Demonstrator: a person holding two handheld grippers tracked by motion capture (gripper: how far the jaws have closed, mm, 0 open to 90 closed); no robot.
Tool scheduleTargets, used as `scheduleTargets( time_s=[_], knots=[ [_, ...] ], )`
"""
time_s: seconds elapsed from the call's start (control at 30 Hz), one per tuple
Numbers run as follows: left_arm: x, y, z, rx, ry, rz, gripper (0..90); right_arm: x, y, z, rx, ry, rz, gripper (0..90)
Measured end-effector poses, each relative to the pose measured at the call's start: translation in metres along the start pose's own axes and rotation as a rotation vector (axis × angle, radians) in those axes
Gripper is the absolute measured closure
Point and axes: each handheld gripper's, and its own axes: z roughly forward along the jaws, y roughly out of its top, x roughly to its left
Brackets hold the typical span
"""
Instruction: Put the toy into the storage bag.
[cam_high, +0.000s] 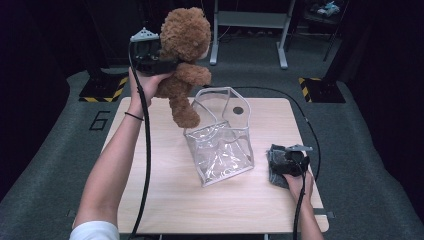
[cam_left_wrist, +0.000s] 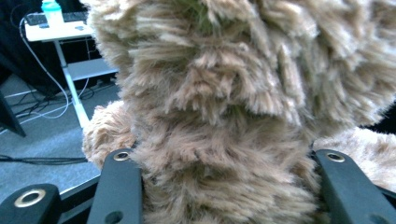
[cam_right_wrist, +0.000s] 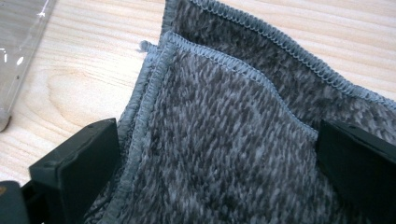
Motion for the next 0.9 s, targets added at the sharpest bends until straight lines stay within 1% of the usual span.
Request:
scheduleTargets(
  time_s=[0.13, 0.2, 0.23, 0.27, 0.3, 0.37, 0.53, 0.57, 0.67, 0.73, 0.77, 0.9],
  knots=[
    [-0.007, 0.005, 0.008, -0.011, -0.013, -0.004, 49.1, 0.0, 0.0, 0.0, -0.001, -0.001, 0.001, 0.2],
    [-0.011, 0.007, 0.011, -0.016, -0.016, 0.003, 49.0, 0.0, 0.0, 0.0, -0.001, -0.001, 0.001, 0.2],
    [-0.012, 0.008, 0.013, -0.018, -0.021, -0.002, 49.0, 0.0, 0.0, 0.0, -0.002, -0.001, 0.001, 0.2],
    [-0.014, 0.009, 0.014, -0.019, -0.024, 0.005, 48.9, 0.0, 0.0, 0.0, -0.002, -0.001, 0.001, 0.2],
    [-0.016, 0.011, 0.017, -0.027, -0.026, -0.003, 48.9, 0.0, 0.0, 0.0, -0.002, -0.002, 0.001, 0.2],
    [-0.019, 0.012, 0.02, -0.034, -0.027, 0.001, 48.9, 0.0, 0.0, 0.0, -0.002, -0.001, 0.001, 0.3],
    [-0.029, 0.019, 0.03, -0.053, -0.042, -0.005, 48.8, 0.0, 0.0, 0.0, -0.003, -0.002, 0.002, 0.3],
    [-0.029, 0.02, 0.03, -0.051, -0.044, 0.001, 48.8, 0.0, 0.0, 0.0, -0.004, -0.002, 0.002, 0.3],
    [-0.036, 0.023, 0.035, -0.071, -0.056, -0.008, 48.8, -0.001, -0.001, 0.0, -0.007, -0.001, -0.01, 0.3],
    [-0.039, 0.025, 0.038, -0.074, -0.064, -0.003, 48.7, 0.0, 0.0, 0.0, -0.005, -0.002, -0.001, 0.4],
    [-0.04, 0.025, 0.04, -0.075, -0.068, -0.002, 48.7, -0.001, -0.001, 0.0, -0.008, -0.002, -0.009, 0.4],
    [-0.046, 0.022, 0.048, -0.083, -0.076, -0.001, 48.5, -0.001, -0.001, 0.0, -0.01, 0.0, -0.011, 0.4]
  ],
)
